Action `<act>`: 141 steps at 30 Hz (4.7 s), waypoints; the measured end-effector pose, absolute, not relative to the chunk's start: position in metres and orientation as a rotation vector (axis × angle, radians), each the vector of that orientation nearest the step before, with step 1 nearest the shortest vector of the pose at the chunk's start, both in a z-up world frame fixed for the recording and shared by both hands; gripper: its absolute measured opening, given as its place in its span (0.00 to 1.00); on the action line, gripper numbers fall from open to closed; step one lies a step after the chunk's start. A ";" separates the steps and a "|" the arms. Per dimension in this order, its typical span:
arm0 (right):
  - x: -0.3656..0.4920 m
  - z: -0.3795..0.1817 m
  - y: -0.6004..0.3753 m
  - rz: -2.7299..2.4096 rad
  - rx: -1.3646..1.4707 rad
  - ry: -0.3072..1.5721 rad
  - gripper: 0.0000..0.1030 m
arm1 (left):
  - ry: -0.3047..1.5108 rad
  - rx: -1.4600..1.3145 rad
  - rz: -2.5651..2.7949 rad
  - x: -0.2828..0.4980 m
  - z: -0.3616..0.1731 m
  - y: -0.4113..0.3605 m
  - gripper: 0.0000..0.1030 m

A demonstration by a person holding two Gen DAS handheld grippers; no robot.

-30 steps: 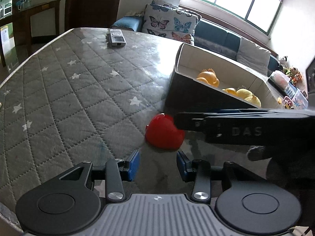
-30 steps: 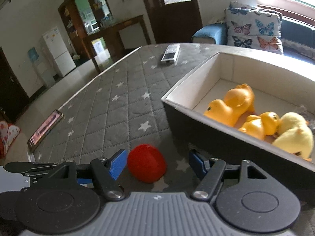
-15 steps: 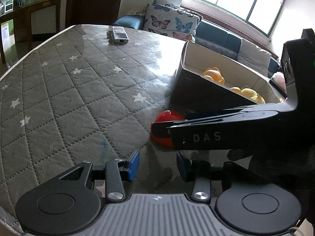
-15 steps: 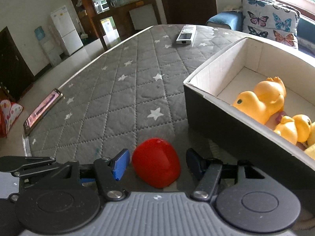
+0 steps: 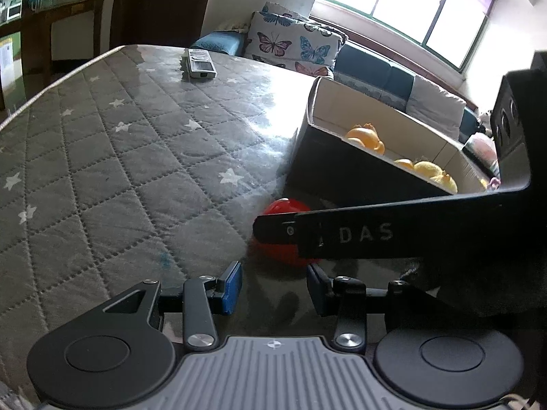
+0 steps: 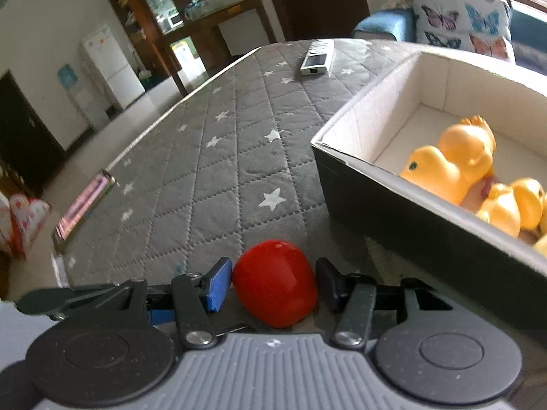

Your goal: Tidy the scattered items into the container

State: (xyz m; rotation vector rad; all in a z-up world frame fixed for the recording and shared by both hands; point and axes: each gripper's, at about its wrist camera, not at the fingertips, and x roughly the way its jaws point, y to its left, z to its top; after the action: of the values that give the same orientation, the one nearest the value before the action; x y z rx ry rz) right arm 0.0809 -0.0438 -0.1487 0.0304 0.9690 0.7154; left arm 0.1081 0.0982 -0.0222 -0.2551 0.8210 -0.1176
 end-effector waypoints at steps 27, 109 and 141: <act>0.069 -0.108 -0.126 0.652 0.352 0.822 0.53 | 0.686 -0.257 -0.308 0.116 0.034 0.051 0.41; 0.099 -0.096 -0.184 0.388 0.224 0.689 0.84 | 0.752 -0.145 -0.309 0.179 0.041 0.000 0.40; 0.019 -0.103 -0.198 0.243 0.139 0.600 1.00 | 0.748 -0.064 -0.181 0.109 0.023 -0.001 0.39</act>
State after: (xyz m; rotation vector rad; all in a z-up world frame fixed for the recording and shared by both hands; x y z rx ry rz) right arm 0.0194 -0.1977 -0.1033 0.1391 0.5999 0.2434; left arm 0.1090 -0.0005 0.0232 -0.0638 0.7482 -0.1814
